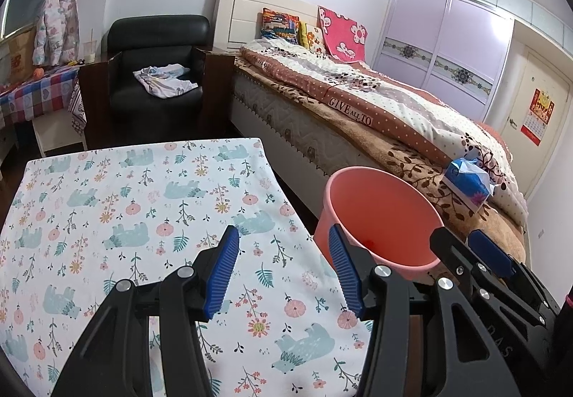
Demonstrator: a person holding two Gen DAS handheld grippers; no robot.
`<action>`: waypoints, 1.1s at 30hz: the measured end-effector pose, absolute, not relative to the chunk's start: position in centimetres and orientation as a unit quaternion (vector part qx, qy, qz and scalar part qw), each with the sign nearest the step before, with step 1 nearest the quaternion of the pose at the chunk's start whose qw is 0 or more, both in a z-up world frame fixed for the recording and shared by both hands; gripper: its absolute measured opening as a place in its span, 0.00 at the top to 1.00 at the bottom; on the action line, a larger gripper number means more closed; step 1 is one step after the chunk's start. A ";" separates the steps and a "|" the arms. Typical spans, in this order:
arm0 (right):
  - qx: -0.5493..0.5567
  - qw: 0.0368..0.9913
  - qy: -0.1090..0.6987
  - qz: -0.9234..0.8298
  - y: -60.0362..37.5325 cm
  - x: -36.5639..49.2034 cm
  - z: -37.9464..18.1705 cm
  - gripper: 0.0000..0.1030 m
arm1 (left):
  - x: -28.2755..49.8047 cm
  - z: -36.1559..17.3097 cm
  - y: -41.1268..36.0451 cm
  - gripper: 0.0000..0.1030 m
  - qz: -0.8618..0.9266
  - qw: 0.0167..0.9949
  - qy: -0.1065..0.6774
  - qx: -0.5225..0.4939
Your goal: Collect trash
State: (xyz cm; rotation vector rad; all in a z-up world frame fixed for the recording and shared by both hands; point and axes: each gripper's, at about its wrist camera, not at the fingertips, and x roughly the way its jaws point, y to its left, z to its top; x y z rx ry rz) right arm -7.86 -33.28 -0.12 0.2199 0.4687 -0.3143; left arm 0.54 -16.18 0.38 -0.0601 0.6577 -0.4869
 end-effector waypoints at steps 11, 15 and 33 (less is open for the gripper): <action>0.109 0.954 0.232 -0.153 -33.0 -8.1 -0.5 0.38 | 0.4 0.0 -16.3 0.50 -0.235 0.917 0.322 -0.028; 0.110 0.954 0.233 -0.153 -32.9 -8.1 -0.5 0.38 | 0.4 0.0 -16.3 0.50 -0.236 0.916 0.322 -0.027; 0.108 0.954 0.234 -0.155 -32.9 -8.2 -0.7 0.38 | -0.2 -0.3 -16.3 0.50 -0.239 0.915 0.324 -0.022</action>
